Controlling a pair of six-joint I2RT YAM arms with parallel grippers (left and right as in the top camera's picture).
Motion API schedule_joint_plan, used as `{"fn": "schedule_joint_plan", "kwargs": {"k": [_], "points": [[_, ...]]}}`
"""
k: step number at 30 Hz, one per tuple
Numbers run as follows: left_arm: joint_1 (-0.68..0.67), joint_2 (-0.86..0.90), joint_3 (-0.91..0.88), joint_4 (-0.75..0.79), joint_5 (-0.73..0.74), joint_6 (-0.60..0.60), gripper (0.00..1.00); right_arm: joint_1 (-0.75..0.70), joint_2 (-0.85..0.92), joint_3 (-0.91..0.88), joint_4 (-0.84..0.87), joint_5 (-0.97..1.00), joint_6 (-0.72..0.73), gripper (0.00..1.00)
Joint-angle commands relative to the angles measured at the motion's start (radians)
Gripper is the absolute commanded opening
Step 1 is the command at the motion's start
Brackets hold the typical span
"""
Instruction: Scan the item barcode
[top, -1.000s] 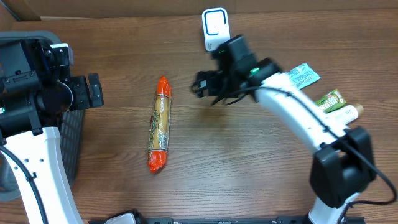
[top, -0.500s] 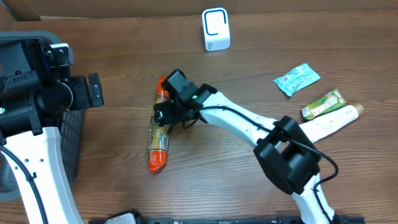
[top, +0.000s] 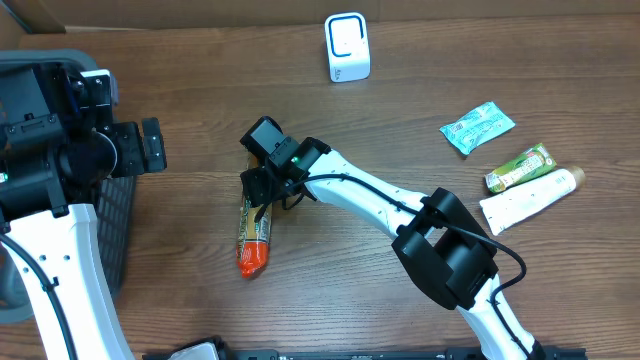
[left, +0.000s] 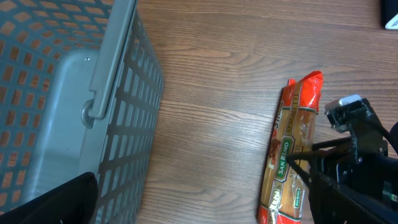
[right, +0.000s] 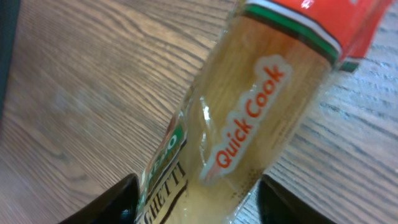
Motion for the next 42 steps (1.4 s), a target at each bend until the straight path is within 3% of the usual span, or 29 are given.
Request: {"fn": "schedule_joint_plan", "kwargs": {"k": [1,5,9,13,23,25,26,36,42], "points": [[-0.002,0.0,0.008,0.001,-0.005,0.016,1.0,-0.003,0.014,0.027,-0.005,0.015,-0.006,0.47],[-0.002,0.0,0.008,0.001,-0.005,0.016,1.0,-0.003,0.021,0.027,-0.016,0.034,-0.007,0.47],[-0.002,0.0,0.008,0.001,-0.005,0.016,1.0,-0.005,0.047,0.02,-0.042,0.096,-0.029,0.61],[-0.002,0.0,0.008,0.001,-0.005,0.016,1.0,-0.005,0.062,0.018,-0.039,0.091,-0.03,0.62],[-0.002,0.0,0.008,0.001,-0.005,0.016,0.99,-0.014,0.062,0.042,-0.071,0.047,-0.039,0.26],[-0.002,0.0,0.008,0.0,-0.005,0.016,1.0,-0.023,0.062,0.064,-0.107,0.008,-0.056,0.15],[-0.002,0.0,0.008,0.001,-0.005,0.016,0.99,-0.026,0.062,0.075,-0.125,-0.004,-0.056,0.04],[-0.002,0.0,0.008,0.001,-0.005,0.016,1.0,-0.101,0.028,0.201,-0.338,-0.009,-0.086,0.04],[-0.002,0.0,0.008,0.001,-0.005,0.016,1.0,-0.177,-0.058,0.204,-0.465,0.13,-0.058,0.04]]}}
